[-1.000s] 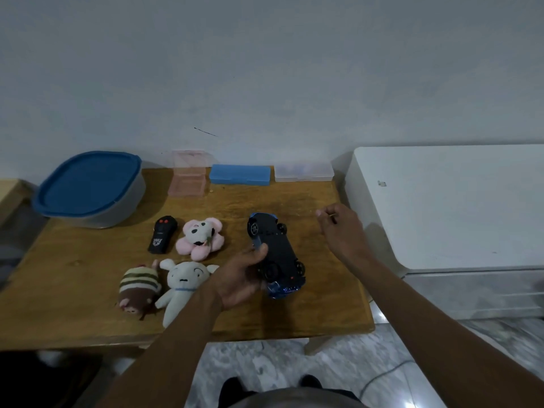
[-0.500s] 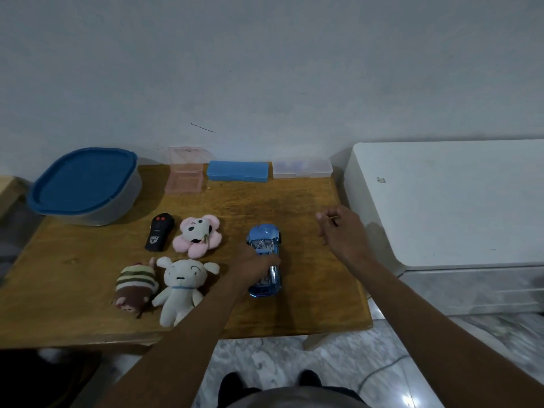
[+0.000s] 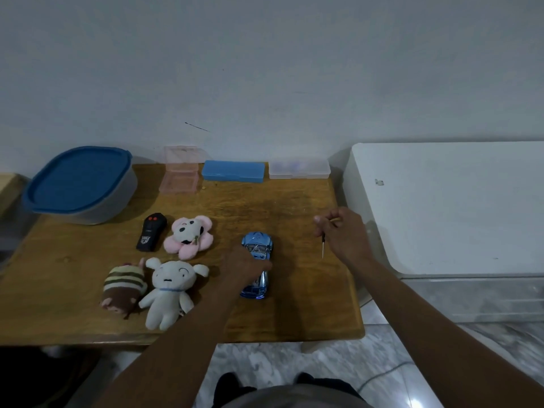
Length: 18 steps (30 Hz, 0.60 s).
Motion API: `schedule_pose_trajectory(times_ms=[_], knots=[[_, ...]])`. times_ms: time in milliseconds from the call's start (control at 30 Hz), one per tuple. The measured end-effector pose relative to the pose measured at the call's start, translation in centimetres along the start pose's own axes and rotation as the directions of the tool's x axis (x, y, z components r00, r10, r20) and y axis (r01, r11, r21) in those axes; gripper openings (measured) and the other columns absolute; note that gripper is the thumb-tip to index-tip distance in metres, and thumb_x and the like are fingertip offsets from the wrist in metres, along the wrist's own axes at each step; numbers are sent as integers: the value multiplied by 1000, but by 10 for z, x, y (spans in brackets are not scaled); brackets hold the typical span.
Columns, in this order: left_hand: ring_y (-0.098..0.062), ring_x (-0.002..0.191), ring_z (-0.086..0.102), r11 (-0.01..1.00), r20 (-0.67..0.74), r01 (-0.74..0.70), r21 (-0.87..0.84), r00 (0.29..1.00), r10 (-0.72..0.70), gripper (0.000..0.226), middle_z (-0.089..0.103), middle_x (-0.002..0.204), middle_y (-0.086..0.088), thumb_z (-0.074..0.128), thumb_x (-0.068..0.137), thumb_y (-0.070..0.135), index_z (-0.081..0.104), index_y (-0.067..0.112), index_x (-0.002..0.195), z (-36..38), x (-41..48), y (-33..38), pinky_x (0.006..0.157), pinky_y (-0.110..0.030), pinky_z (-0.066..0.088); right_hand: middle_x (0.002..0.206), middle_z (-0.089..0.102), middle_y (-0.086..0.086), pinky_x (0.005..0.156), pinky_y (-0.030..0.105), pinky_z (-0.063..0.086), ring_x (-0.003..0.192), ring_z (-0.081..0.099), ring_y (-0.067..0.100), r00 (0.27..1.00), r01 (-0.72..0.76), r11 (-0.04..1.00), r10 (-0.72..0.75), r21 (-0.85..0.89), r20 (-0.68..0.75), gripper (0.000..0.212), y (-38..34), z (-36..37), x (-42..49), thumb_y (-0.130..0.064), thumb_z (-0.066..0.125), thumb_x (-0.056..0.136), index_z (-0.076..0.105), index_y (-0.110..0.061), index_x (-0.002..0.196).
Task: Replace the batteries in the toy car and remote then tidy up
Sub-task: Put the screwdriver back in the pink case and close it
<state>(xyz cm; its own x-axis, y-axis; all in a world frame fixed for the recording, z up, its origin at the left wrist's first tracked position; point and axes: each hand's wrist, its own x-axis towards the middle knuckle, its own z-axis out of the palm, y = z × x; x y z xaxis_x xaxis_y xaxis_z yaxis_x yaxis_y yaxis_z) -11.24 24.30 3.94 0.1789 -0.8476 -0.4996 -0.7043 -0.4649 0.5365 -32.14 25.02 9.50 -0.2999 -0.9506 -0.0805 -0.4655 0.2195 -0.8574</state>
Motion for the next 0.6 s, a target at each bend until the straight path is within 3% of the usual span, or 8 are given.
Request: schedule_pose_trajectory(times_ms=[133,233,367,500,600], knots=[[-21,100,61,998,2,-16,-62,1000,16,62,64,114,-8,82,68,35,57,10,119,0,-1,2,77,-31,50,72,70,-7,71,36,60,66,68,10,998,7,1000,-8,9,55,14,4,-4,9,-33,65,89,59,-20,87],[-16,96,61,990,-21,-115,-85,993,113,50,67,110,-3,80,73,33,61,13,115,-2,-8,2,78,-28,50,83,70,-1,68,30,60,71,69,11,993,9,999,-13,33,120,13,1,-9,15,-25,67,88,59,-16,94],[-7,83,52,982,-198,-186,37,962,190,24,60,99,4,63,89,37,57,17,102,-12,-28,4,68,-20,40,90,70,2,68,27,59,73,69,13,978,13,997,-27,72,205,16,-8,-10,22,-22,69,87,59,-14,97],[-19,107,54,963,-367,-257,77,891,267,26,58,110,1,59,90,35,58,17,110,-34,-41,-13,86,-35,47,79,71,-4,73,36,59,74,68,10,966,116,993,-120,34,229,9,-28,8,21,-27,68,87,63,-21,83],[-15,114,51,971,-463,-237,-32,864,196,48,53,121,2,66,87,34,52,15,129,-60,-41,-20,87,-27,39,77,71,-7,76,43,59,74,68,11,950,142,989,-147,40,274,9,-47,29,27,-29,65,89,63,-30,80]])
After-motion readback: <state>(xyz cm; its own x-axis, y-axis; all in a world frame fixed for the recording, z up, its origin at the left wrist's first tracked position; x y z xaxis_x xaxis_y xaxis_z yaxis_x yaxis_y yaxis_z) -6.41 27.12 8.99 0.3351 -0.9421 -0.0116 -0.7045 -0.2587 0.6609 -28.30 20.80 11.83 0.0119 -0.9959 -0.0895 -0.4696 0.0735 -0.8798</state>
